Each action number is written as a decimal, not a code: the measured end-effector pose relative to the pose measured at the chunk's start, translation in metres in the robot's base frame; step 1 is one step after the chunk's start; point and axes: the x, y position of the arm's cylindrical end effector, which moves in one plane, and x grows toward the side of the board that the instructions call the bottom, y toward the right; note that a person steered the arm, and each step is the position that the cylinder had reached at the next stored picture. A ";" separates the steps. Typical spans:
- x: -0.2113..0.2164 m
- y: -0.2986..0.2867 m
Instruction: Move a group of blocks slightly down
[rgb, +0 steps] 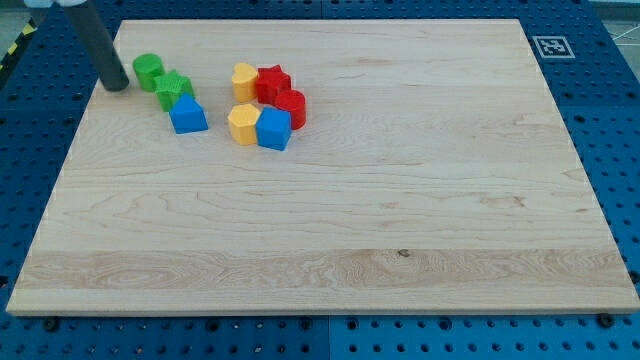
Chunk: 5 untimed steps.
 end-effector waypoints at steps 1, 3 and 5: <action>-0.046 0.017; -0.033 0.018; -0.001 0.039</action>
